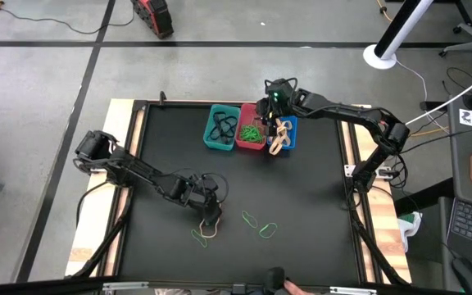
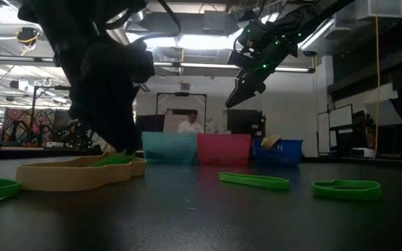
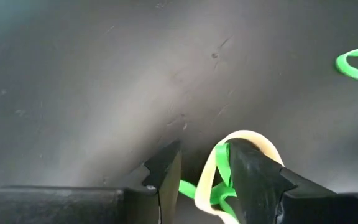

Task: Sort rubber bands into baskets
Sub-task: Put the green rubber band into the pink bin

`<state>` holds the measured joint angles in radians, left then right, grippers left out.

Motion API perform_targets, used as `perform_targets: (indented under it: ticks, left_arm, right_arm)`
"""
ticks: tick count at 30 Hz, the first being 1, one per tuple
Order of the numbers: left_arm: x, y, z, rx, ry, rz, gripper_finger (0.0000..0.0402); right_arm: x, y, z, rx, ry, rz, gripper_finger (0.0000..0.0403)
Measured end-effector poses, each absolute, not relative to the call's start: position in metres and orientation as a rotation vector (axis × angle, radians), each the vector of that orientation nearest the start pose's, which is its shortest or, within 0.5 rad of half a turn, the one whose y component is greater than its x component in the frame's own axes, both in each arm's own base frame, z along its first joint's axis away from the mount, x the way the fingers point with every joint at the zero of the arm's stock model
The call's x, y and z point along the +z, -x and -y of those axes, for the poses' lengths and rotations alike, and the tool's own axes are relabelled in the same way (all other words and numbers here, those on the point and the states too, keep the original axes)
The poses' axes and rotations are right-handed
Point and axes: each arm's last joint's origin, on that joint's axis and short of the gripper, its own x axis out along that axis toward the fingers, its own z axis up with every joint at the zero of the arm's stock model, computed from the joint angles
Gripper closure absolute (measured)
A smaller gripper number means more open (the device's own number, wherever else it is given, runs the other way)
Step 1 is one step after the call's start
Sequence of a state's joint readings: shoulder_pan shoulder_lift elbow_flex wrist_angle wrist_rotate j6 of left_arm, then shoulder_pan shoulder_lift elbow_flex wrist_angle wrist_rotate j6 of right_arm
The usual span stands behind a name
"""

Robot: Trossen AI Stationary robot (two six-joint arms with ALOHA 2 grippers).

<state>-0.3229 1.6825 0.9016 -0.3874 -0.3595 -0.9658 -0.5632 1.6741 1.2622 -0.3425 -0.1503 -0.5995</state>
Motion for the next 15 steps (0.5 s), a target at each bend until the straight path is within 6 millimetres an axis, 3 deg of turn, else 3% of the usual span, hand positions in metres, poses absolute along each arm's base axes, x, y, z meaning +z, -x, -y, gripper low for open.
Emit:
perform_targets:
  ticks: [15]
  left_arm:
    - [0.1494, -0.2932, 0.0863, 0.501, 0.514, -0.97, 0.027]
  right_arm:
    - [0.2571, -0.3118, 0.1918, -0.165, 0.301, -0.796, 0.0248]
